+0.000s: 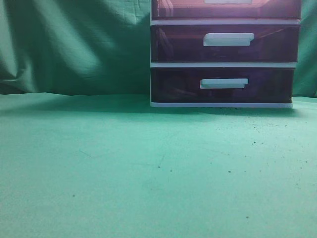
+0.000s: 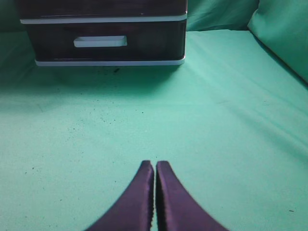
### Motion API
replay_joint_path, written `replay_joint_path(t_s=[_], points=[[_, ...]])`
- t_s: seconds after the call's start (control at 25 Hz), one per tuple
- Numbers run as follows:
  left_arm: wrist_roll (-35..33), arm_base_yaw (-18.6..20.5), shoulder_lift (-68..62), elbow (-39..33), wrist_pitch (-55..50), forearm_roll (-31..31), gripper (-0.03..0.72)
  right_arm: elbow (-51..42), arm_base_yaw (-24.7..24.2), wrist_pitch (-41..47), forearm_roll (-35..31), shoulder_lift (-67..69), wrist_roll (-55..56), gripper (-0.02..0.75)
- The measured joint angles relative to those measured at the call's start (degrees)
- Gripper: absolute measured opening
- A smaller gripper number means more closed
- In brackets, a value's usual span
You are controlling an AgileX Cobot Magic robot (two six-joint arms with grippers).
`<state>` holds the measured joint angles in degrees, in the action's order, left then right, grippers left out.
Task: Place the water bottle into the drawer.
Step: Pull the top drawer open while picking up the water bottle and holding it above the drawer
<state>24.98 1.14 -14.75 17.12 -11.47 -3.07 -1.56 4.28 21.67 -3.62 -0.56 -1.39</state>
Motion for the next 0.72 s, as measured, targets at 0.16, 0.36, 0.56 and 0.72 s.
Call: replay_joint_path(t_s=[0.16, 0.36, 0.56, 0.72], points=[[-1.48, 0.0, -6.44, 3.92, -3.99, 0.09, 0.0, 0.0, 0.0, 0.0, 0.0, 0.0, 0.0, 0.0], [-1.85, 0.0, -14.04, 5.03, -4.53, 0.6, 0.0, 0.0, 0.0, 0.0, 0.0, 0.0, 0.0, 0.0], [-3.52, 0.0, -20.75, 5.03, -2.94, 1.05, 0.0, 0.0, 0.0, 0.0, 0.0, 0.0, 0.0, 0.0], [-11.33, 0.0, -26.11, 5.03, -2.43, 1.05, 0.216, 0.0, 0.0, 0.0, 0.0, 0.0, 0.0, 0.0]])
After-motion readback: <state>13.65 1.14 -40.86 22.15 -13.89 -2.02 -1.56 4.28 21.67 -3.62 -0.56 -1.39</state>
